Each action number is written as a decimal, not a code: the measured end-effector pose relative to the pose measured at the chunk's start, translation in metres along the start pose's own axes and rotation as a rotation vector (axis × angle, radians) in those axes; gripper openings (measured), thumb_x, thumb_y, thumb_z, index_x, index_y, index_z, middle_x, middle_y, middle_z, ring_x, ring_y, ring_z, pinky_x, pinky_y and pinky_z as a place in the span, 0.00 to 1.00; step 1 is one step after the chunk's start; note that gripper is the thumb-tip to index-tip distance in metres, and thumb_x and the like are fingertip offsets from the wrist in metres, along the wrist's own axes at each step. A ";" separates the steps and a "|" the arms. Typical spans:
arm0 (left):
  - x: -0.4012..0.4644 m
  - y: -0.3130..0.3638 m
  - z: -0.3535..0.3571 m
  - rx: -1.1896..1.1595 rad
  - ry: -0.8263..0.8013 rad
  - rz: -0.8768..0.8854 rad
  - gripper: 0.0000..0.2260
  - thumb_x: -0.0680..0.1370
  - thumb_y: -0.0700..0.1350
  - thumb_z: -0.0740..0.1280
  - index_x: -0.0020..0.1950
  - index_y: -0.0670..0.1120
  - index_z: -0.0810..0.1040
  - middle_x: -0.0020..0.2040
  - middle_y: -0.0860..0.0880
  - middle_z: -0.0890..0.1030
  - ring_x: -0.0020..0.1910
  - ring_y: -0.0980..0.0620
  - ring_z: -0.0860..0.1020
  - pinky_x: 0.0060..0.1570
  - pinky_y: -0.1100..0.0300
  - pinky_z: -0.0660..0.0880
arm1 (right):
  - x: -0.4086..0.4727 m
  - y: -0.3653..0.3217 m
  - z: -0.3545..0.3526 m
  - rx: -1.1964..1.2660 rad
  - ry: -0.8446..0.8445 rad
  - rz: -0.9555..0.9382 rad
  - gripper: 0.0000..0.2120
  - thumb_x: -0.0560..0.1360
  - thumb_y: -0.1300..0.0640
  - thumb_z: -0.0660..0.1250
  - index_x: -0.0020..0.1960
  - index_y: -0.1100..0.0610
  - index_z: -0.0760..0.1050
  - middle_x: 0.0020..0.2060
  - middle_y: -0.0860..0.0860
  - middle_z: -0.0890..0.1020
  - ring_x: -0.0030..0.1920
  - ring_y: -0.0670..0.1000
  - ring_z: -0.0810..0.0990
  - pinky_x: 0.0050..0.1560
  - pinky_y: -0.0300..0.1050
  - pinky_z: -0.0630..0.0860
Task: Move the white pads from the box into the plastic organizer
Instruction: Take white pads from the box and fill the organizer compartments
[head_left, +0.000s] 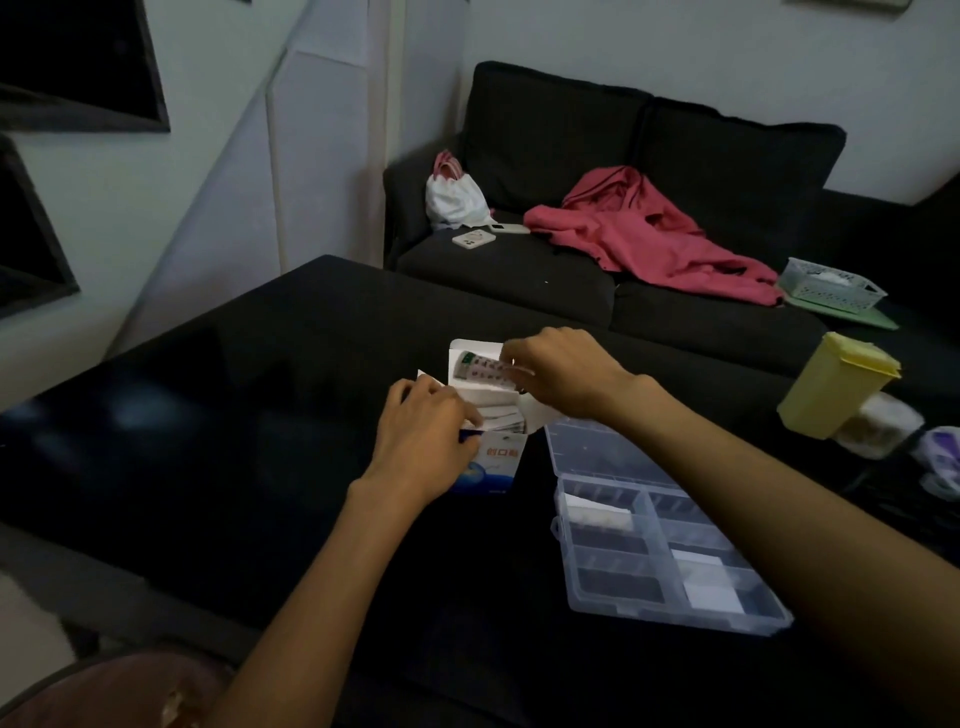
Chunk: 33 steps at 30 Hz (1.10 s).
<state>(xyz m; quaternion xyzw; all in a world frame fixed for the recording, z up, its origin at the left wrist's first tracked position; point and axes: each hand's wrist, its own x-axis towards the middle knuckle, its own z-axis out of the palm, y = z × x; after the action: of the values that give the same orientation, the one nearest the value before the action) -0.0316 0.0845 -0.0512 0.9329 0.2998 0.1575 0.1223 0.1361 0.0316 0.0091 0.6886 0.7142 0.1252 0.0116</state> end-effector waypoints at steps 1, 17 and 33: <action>0.000 0.002 -0.002 0.008 0.023 -0.005 0.16 0.76 0.52 0.67 0.63 0.56 0.75 0.63 0.53 0.74 0.65 0.54 0.66 0.68 0.54 0.56 | -0.004 0.002 -0.001 0.007 0.049 0.013 0.11 0.79 0.53 0.60 0.58 0.55 0.74 0.53 0.52 0.81 0.47 0.50 0.78 0.32 0.35 0.60; 0.001 0.092 0.022 -1.174 -0.444 -0.582 0.26 0.75 0.67 0.55 0.56 0.47 0.76 0.46 0.48 0.82 0.44 0.52 0.78 0.38 0.60 0.71 | -0.142 0.018 0.064 0.148 0.313 0.113 0.08 0.73 0.56 0.66 0.51 0.53 0.78 0.38 0.51 0.82 0.37 0.50 0.81 0.37 0.45 0.79; 0.027 0.107 0.075 -0.668 -0.134 -0.220 0.13 0.79 0.43 0.63 0.64 0.45 0.74 0.59 0.46 0.77 0.50 0.54 0.76 0.47 0.63 0.76 | -0.161 0.050 0.076 0.720 0.078 0.493 0.29 0.72 0.44 0.68 0.70 0.46 0.65 0.70 0.47 0.66 0.69 0.47 0.62 0.67 0.47 0.63</action>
<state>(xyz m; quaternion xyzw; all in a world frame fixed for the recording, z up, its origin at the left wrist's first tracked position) 0.0725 0.0062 -0.0798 0.8118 0.3217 0.1712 0.4563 0.2077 -0.1140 -0.0801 0.7934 0.5264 -0.1068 -0.2862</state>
